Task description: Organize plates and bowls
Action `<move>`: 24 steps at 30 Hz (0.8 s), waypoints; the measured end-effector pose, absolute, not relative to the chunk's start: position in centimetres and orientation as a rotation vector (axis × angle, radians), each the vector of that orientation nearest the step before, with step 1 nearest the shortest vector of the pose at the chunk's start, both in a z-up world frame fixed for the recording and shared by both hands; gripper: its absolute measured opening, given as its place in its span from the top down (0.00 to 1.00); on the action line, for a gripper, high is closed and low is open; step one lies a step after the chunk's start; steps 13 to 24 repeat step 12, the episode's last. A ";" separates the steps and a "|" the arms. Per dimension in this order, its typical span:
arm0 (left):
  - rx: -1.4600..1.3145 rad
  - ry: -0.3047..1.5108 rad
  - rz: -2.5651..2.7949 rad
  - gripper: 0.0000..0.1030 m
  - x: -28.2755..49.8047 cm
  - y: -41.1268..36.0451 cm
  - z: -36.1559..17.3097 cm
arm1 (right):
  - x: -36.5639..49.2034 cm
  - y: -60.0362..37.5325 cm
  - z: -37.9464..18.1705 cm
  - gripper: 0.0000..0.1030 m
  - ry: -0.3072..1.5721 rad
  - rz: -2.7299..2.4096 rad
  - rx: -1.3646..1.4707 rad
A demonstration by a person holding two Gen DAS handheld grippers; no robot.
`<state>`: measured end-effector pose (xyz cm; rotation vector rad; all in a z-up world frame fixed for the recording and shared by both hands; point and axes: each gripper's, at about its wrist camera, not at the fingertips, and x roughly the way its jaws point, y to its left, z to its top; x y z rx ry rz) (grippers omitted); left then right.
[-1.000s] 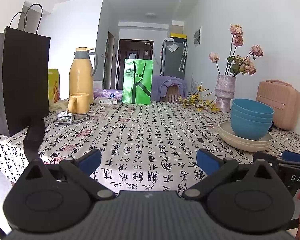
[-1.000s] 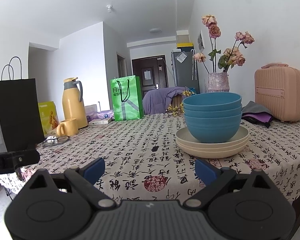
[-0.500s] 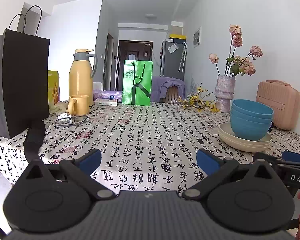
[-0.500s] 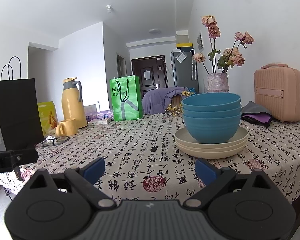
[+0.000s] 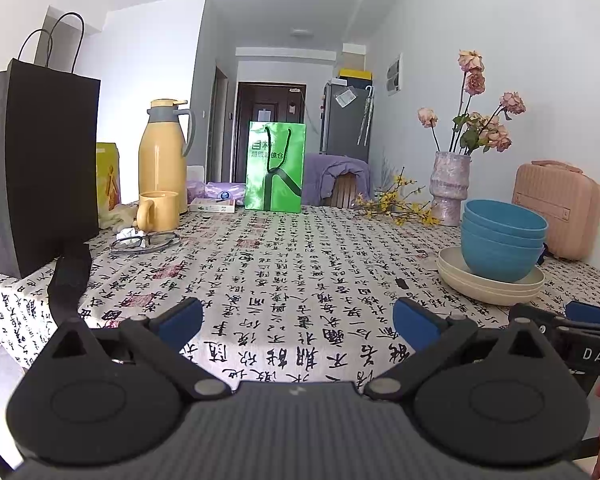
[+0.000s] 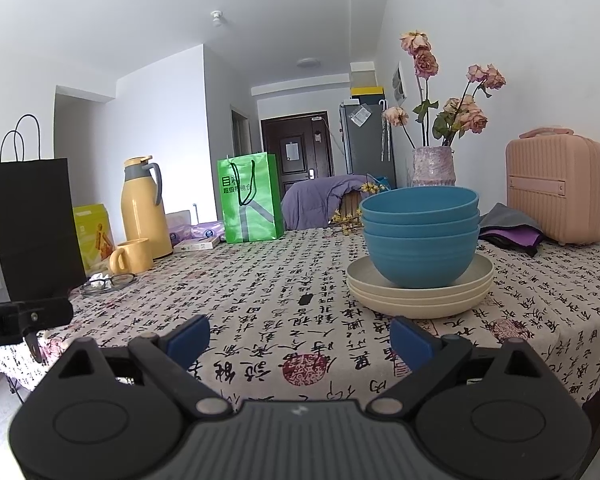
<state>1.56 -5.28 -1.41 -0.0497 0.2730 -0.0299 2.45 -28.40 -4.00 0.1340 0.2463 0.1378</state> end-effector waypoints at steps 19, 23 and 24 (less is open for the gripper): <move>-0.039 0.276 -0.031 0.00 1.4 -5.4 -1.5 | 2.5 -28.5 -4.2 0.06 0.253 0.136 0.137; -0.039 0.276 -0.031 0.00 1.4 -5.4 -1.5 | 2.5 -28.5 -4.2 0.06 0.253 0.136 0.137; -0.039 0.276 -0.031 0.00 1.4 -5.4 -1.5 | 2.5 -28.5 -4.2 0.06 0.253 0.136 0.137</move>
